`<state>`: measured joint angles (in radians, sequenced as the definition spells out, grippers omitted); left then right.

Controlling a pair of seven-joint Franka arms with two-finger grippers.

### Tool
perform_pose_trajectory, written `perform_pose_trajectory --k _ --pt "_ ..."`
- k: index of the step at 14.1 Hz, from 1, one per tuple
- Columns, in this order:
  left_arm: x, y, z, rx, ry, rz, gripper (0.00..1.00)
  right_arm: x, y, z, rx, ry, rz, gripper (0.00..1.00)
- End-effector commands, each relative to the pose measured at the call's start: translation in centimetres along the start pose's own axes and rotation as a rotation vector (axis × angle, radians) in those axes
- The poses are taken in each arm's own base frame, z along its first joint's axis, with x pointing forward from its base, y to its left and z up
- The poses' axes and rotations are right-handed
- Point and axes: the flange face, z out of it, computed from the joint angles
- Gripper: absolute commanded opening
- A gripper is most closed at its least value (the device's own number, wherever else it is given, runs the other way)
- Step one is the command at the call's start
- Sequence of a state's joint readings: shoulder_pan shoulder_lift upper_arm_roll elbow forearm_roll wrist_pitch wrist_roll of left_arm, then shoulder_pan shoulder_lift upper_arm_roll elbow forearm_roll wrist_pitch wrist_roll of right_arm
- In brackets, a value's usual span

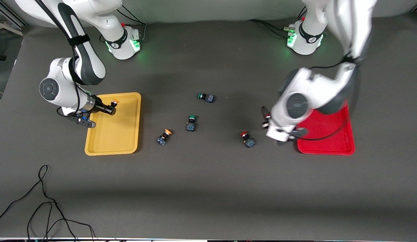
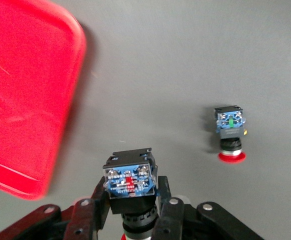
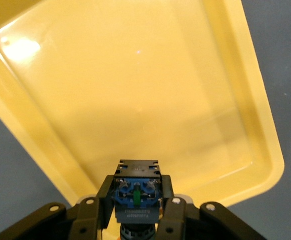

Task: Place red and yellow buttons in trays
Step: 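Carry the orange button to the yellow tray while the left gripper carries red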

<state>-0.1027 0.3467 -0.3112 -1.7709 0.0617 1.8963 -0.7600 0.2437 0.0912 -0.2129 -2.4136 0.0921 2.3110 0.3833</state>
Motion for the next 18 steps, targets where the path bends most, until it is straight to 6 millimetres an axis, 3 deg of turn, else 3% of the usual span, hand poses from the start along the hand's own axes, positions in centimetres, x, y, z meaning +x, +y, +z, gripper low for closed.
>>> perform_pose_trajectory --k 1,3,5,6,8,9,11,12,13,14,16,18 --pt "2.0 -9.4 -2.1 -0.007 -0.05 0.159 0.0 0.5 -0.9 1.7 0.009 0.018 -0.011 1.0" --pt "4.5 -14.5 -0.1 -0.019 -0.066 0.229 0.0 0.6 -1.1 1.3 0.014 0.024 -0.003 1.0" --pt "5.7 -17.9 4.0 -0.042 -0.047 0.273 0.0 0.6 -2.0 -0.6 0.034 0.05 0.001 1.0" --pt "5.7 -18.6 6.9 -0.051 -0.024 0.282 0.0 0.6 -3.4 -1.6 0.042 0.066 0.014 1.0" --pt "5.4 -18.5 12.1 -0.053 0.01 0.305 0.0 0.3 -9.3 -4.1 0.077 0.118 0.037 1.0" --pt "5.6 -18.3 13.9 -0.06 0.006 0.311 0.0 0.0 -13.2 -4.8 0.095 0.133 0.044 1.0" --pt "6.0 -18.6 15.9 -0.041 -0.009 0.325 0.0 -0.1 -18.7 -3.5 0.108 0.121 0.058 1.0" --pt "6.0 -18.6 16.2 -0.036 -0.01 0.331 0.25 0.2 -21.1 -2.5 0.115 0.114 0.057 1.0" --pt "6.2 -18.5 16.5 -0.038 -0.015 0.334 0.74 0.6 -23.4 -1.6 0.122 0.108 0.063 1.0" --pt "6.3 -18.5 16.3 -0.037 -0.016 0.333 0.89 1.1 -24.7 0.0 0.113 0.102 0.074 1.0" --pt "6.9 -18.5 14.3 -0.027 -0.019 0.328 0.99 1.9 -25.4 2.7 0.122 0.111 0.078 1.0" --pt "8.2 -18.4 10.2 -0.004 -0.049 0.323 0.99 2.3 -25.4 4.7 0.124 0.113 0.082 1.0"
